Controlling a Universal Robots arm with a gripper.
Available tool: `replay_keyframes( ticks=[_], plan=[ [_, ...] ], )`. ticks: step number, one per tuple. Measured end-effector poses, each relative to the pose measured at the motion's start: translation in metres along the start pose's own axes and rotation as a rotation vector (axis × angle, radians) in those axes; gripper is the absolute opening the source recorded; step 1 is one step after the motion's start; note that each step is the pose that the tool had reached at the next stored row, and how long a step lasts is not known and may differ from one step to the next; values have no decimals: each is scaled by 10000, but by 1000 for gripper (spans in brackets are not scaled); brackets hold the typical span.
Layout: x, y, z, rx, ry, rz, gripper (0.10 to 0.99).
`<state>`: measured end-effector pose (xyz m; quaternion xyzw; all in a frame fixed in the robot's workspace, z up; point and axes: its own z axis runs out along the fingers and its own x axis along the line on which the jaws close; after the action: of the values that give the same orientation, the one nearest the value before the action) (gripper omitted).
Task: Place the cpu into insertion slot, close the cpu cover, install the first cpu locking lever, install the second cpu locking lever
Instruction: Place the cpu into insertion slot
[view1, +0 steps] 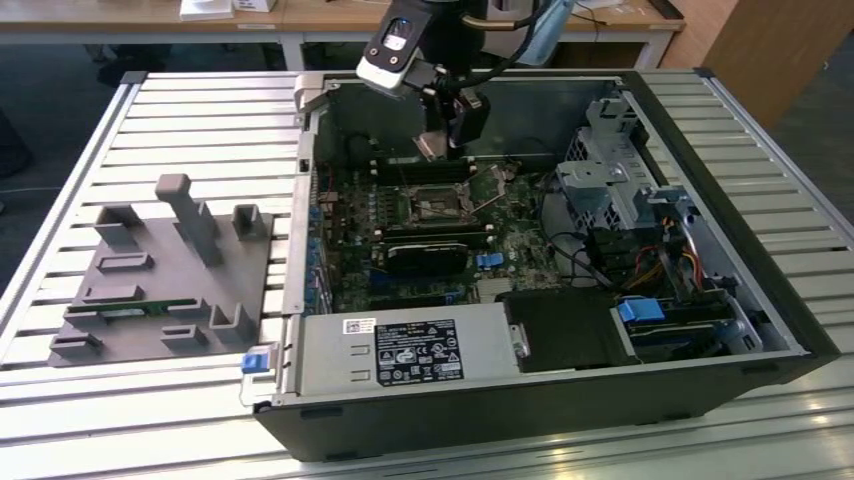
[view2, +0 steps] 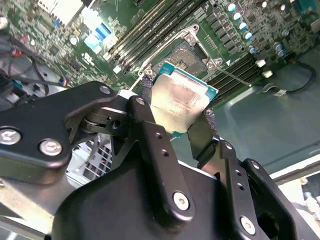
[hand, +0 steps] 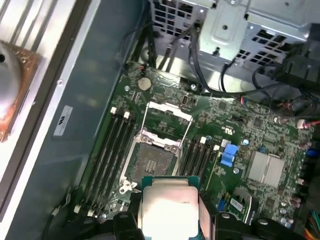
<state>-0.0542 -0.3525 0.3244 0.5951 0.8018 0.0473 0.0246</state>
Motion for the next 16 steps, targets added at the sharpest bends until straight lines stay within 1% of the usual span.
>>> replay_keyframes(
  ticks=[6, 12, 16],
  plan=[
    [0, -4, 45, -17, -109, 1027, 533],
    [4, -6, 73, -30, -178, 1689, 533],
    [4, -9, 109, -41, -249, 2356, 533]
  ],
)
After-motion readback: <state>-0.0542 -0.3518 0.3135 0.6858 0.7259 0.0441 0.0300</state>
